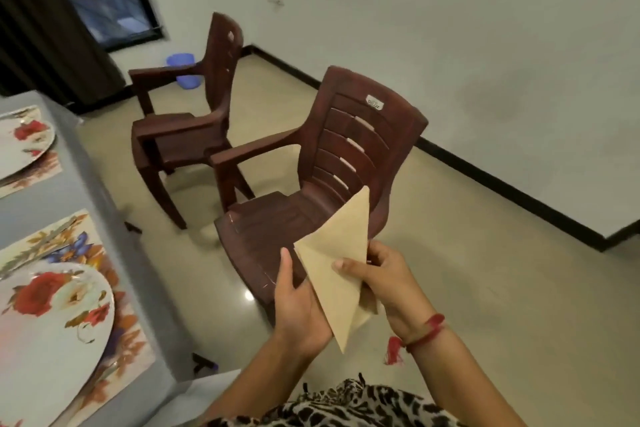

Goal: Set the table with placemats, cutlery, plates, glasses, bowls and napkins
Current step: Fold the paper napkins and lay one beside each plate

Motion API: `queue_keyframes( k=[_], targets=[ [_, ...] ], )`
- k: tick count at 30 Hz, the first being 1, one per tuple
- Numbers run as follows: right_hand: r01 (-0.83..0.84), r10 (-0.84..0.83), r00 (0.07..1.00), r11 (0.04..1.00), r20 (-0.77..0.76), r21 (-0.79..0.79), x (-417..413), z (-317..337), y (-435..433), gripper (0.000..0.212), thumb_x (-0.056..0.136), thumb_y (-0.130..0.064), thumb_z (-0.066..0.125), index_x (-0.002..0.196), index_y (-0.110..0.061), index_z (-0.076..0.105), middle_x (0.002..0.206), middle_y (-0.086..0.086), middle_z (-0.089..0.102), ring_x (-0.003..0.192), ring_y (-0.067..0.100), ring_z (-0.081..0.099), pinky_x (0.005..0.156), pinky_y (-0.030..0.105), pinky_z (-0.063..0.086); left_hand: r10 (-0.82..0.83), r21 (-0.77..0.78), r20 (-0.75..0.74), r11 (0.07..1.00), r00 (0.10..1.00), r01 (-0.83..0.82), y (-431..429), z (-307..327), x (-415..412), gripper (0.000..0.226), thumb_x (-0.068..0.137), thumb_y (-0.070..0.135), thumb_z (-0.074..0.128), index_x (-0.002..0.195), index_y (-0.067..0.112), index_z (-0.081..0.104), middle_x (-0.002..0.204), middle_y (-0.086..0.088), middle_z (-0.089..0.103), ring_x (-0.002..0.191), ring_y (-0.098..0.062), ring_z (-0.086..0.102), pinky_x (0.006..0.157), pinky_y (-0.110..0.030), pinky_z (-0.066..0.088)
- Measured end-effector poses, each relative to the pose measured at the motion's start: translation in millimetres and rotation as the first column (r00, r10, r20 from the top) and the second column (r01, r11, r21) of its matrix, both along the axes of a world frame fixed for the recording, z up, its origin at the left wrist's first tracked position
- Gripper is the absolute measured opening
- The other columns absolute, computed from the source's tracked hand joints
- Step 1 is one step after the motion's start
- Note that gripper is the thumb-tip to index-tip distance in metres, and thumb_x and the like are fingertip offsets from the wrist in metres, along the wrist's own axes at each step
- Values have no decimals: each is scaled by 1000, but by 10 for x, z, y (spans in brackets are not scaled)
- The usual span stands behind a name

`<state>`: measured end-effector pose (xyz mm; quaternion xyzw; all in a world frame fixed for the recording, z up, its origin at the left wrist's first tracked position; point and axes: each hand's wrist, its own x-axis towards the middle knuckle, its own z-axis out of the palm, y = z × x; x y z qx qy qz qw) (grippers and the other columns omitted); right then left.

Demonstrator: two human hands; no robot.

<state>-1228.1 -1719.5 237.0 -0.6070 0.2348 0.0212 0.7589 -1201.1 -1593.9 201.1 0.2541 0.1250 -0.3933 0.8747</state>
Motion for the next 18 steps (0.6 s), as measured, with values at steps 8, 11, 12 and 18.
queue_keyframes(
  k=[8, 11, 12, 18],
  targets=[
    [-291, 337, 940, 875, -55, 386, 928, -57, 130, 33, 85, -6, 60, 118, -6, 59, 106, 17, 69, 91, 27, 69, 76, 38, 58, 211, 63, -94, 977, 973, -206, 233, 28, 492, 48, 94, 35, 39, 116, 3, 67, 124, -22, 61, 103, -35, 65, 93, -49, 49],
    [-352, 460, 884, 776, -87, 524, 1327, -56, 414, 22, 91, -12, 54, 110, -6, 62, 90, 17, 71, 70, 23, 70, 54, 30, 56, 370, 12, -146, 928, 917, -372, 582, 33, 674, 46, 87, 33, 46, 106, 0, 71, 110, -22, 67, 88, -35, 69, 76, -52, 55],
    [-379, 496, 864, 752, -85, 539, 1476, -59, 529, 21, 92, -14, 52, 109, -6, 62, 86, 16, 71, 65, 22, 70, 51, 27, 55, 425, 3, -156, 903, 892, -429, 740, 25, 737, 44, 84, 33, 51, 102, -1, 73, 106, -22, 68, 85, -35, 70, 74, -53, 55],
    [-444, 626, 765, 683, -152, 581, 2252, -175, 1195, 49, 85, -26, 62, 128, -2, 53, 108, 21, 68, 80, 29, 71, 58, 34, 58, 685, -40, -184, 712, 705, -701, 1675, 17, 1149, 47, 95, 36, 42, 124, 2, 57, 114, -23, 66, 92, -38, 69, 74, -57, 54]
  ],
)
